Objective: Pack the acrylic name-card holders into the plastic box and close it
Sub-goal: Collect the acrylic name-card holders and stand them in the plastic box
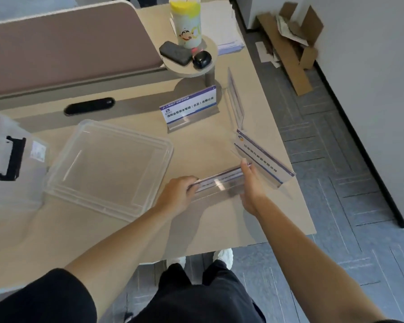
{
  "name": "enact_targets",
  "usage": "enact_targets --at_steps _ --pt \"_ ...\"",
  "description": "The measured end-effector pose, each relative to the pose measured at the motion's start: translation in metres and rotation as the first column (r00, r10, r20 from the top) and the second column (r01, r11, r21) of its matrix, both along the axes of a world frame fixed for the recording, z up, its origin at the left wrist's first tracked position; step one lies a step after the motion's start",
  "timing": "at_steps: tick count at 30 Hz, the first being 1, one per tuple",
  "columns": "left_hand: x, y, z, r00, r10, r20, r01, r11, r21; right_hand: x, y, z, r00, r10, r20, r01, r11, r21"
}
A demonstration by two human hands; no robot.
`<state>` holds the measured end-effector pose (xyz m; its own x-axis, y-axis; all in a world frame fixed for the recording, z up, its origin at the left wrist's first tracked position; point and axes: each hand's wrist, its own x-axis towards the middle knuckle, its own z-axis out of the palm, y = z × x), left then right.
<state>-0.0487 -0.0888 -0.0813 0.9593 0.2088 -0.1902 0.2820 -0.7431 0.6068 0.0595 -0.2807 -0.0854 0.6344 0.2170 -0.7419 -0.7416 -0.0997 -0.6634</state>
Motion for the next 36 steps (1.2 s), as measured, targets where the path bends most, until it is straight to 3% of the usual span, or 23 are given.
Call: enact_targets --at_steps 4,6,11,13,18,23,26,28,30,32,34,36 --pt "-0.009 -0.007 0.021 0.995 0.092 0.036 -0.088 0.989 -0.117 0.011 0.007 0.015 0.996 0.028 -0.083 -0.016 0.99 0.137" --pt "-0.014 -0.008 0.035 0.994 0.104 0.018 -0.1 0.98 -0.169 0.018 0.013 0.026 0.995 0.034 -0.089 -0.022 0.992 0.123" --pt "-0.023 -0.008 0.071 0.953 -0.114 -0.281 0.018 0.946 -0.323 0.034 0.027 0.046 0.991 0.107 0.081 -0.105 0.994 -0.024" --pt "-0.028 -0.008 0.077 0.931 -0.189 -0.313 0.083 0.943 -0.322 0.04 0.027 0.054 0.981 0.153 0.123 -0.15 0.988 -0.03" --pt "-0.029 -0.012 0.087 0.963 -0.222 -0.154 0.179 0.951 -0.254 0.05 0.027 0.076 0.963 0.221 0.153 -0.24 0.964 0.112" --pt "-0.028 -0.014 0.101 0.967 -0.252 0.029 0.254 0.956 -0.147 0.048 0.046 0.105 0.933 0.277 0.232 -0.314 0.939 0.141" --pt "-0.034 -0.008 0.111 0.977 -0.195 0.088 0.208 0.963 -0.172 0.047 0.056 0.123 0.91 0.29 0.297 -0.344 0.927 0.151" --pt "-0.04 -0.003 0.118 0.991 -0.099 0.092 0.121 0.953 -0.277 0.043 0.065 0.135 0.901 0.282 0.329 -0.345 0.926 0.152" --pt "-0.049 0.006 0.125 0.999 0.051 0.01 -0.04 0.877 -0.478 0.035 0.078 0.148 0.889 0.28 0.363 -0.348 0.928 0.137" --pt "-0.06 0.017 0.13 0.99 0.12 -0.075 -0.138 0.718 -0.682 0.021 0.095 0.163 0.867 0.299 0.399 -0.37 0.922 0.113" --pt "-0.075 0.028 0.132 0.99 0.122 -0.077 -0.137 0.626 -0.768 0.003 0.116 0.18 0.84 0.317 0.441 -0.404 0.907 0.116" --pt "-0.096 0.039 0.135 0.987 0.15 -0.049 -0.13 0.593 -0.795 -0.019 0.138 0.195 0.807 0.345 0.479 -0.447 0.887 0.115"
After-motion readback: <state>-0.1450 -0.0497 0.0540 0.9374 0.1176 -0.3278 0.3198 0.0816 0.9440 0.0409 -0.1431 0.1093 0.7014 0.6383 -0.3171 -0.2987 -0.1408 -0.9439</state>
